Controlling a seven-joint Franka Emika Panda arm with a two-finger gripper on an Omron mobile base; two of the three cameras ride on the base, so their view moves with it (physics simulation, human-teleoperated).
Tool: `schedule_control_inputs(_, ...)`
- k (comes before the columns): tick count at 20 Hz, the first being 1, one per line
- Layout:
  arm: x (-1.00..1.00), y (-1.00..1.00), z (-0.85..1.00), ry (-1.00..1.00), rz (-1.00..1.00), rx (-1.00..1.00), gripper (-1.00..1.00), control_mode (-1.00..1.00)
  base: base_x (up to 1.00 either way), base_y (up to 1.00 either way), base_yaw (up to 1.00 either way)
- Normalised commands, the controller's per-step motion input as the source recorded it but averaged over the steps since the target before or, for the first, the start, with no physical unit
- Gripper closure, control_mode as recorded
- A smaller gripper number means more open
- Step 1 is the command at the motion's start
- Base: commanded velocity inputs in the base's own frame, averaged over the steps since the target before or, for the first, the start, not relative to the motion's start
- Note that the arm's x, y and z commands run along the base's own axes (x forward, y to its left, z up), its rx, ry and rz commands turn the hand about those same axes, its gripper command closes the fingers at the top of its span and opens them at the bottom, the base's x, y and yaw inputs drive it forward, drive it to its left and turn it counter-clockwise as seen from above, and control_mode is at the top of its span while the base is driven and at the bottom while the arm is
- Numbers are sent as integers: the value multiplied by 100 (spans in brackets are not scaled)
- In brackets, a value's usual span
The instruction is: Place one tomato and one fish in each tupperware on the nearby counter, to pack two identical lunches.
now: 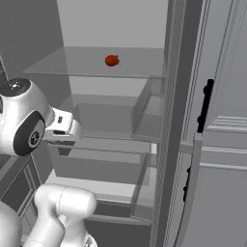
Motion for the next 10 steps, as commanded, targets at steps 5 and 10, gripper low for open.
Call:
schedule_control_inputs(5,-71,-2,-48,17,3,-9,100,-100,0,0,0)
schedule_control_inputs(10,-9,0,0,0,0,0,100,-100,0,0,0)
